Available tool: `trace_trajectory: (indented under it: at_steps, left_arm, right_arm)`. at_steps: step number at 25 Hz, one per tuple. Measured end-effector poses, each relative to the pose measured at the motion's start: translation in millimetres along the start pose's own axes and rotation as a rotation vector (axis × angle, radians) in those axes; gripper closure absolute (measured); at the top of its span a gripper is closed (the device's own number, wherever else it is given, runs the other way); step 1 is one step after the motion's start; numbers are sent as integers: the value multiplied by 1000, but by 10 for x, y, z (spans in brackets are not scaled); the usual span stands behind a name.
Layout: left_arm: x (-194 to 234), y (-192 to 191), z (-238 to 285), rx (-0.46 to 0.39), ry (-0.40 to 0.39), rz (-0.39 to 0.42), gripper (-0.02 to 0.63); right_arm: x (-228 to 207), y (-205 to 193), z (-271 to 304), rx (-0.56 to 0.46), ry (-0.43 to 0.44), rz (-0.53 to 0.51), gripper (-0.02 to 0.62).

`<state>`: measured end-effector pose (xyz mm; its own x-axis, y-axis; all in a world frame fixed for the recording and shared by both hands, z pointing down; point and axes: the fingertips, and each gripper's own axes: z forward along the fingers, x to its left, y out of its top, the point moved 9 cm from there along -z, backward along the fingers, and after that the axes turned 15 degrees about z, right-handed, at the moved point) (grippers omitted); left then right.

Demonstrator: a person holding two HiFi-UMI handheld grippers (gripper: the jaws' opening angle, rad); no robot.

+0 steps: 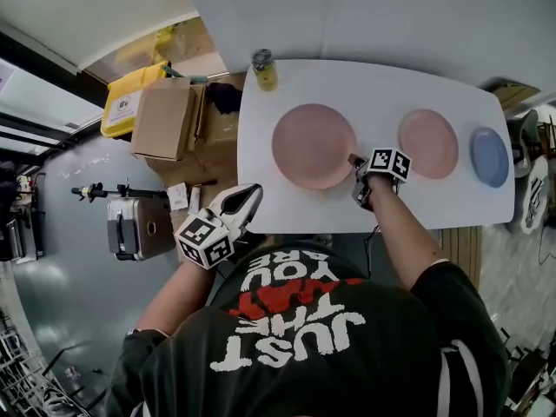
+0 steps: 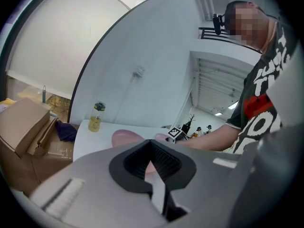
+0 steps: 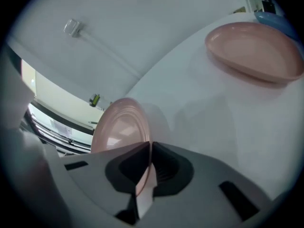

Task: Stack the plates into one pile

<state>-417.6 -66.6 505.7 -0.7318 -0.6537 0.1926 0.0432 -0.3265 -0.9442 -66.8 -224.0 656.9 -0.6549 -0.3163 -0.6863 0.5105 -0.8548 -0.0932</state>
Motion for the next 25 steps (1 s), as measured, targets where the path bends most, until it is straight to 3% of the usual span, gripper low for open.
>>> trace_trajectory:
  at_steps: [4,9,12,18,25]
  left_arm:
    - [-60,43,174,-8,-31,9,598]
    - [-168,126,583,-17,-80,24,598]
    - [-304,207,890,-21,-126,40,598]
    - [-636,380,1339,-16,-191,66,598]
    - [-750,331,1366,7,-183,63,598]
  right_arm:
    - [-248,483,-688,-138,15,55,578]
    - [-913,1233,-1674,-373,-78,157,578]
    - [-1319,1507,-2040,-459,-135,225,578]
    - [-1878,1694,-2157,-487,-202,332,578]
    - [-2116,1697,-2078,-501,-224,363,577]
